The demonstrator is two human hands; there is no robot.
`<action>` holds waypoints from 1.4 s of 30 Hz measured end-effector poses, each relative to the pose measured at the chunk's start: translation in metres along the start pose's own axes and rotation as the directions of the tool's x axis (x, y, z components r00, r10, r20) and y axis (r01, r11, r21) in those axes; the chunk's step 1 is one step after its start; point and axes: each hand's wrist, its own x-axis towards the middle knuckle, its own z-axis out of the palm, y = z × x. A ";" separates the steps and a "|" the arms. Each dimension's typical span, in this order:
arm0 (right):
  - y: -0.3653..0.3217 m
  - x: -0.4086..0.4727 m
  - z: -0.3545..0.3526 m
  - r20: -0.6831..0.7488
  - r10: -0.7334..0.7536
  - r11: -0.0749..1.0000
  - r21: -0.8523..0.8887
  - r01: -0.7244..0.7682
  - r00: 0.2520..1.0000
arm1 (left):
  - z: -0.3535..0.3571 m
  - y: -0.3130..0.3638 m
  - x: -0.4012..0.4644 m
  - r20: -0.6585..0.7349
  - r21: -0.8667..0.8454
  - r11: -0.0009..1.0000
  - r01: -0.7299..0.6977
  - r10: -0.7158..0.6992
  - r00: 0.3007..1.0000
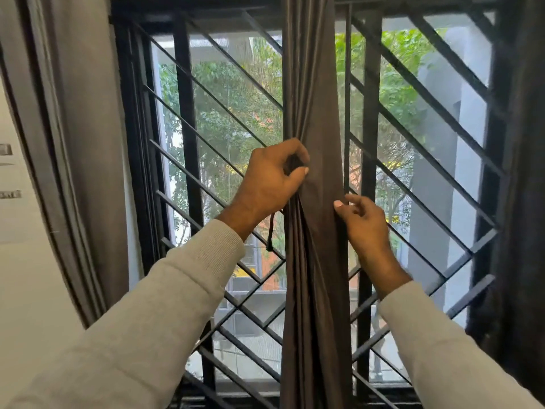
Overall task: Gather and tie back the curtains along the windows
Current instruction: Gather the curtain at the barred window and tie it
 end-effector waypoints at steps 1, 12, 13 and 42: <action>0.000 -0.002 -0.002 -0.044 -0.043 0.997 -0.060 0.040 0.998 | 0.001 -0.001 0.000 -0.005 0.022 1.000 0.015 -0.015 1.000; -0.004 -0.061 0.017 0.207 -0.681 0.591 -0.410 0.695 0.702 | 0.019 0.019 0.002 -0.079 0.065 0.998 0.009 -0.004 0.997; -0.003 -0.059 0.015 0.270 -0.669 0.596 -0.363 0.716 0.693 | 0.019 0.018 0.002 -0.076 0.035 0.999 0.018 -0.016 0.997; 0.002 -0.051 0.008 0.040 -0.626 0.773 -0.100 0.627 0.779 | 0.011 0.000 -0.003 0.058 0.048 0.994 0.100 -0.103 0.993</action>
